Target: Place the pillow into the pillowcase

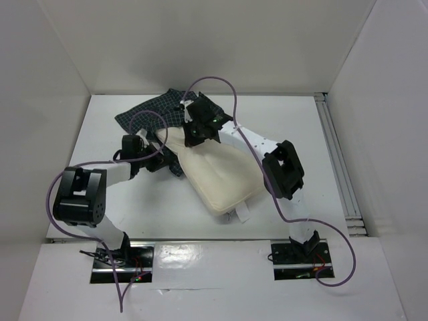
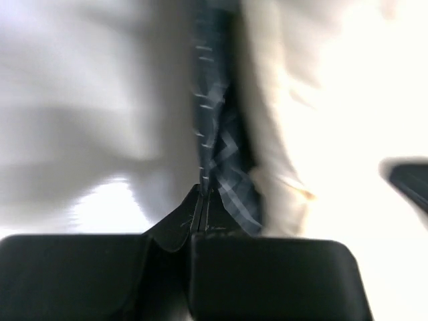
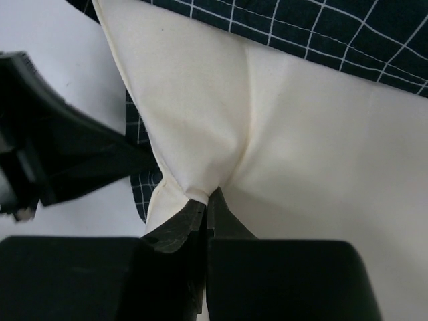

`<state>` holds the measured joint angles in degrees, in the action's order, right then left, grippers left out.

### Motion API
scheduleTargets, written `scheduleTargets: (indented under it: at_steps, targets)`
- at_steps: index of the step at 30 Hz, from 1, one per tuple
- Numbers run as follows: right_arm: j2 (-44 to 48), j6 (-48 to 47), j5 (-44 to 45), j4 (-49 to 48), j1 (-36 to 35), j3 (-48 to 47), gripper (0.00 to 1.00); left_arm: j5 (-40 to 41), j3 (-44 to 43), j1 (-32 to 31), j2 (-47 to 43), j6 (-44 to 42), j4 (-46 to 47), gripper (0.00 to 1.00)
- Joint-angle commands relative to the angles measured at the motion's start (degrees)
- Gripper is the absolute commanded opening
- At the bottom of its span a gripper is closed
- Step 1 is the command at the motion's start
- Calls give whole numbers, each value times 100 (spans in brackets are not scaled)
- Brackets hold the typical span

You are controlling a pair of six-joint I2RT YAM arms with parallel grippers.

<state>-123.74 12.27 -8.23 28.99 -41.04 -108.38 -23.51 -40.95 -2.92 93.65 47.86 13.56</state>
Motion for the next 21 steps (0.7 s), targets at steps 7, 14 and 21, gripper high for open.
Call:
scheduleTargets:
  at_steps: [7, 14, 21]
  targets:
    - [-369, 495, 936, -360, 61, -1577, 0, -971, 246, -359, -1040, 154, 656, 0]
    - [-872, 610, 910, -112, 395, -2060, 0, -841, -80, -631, -1611, -92, -46, 0]
    - [-239, 662, 911, -438, 579, -1248, 0, -998, 193, -394, -1797, -145, -370, 0]
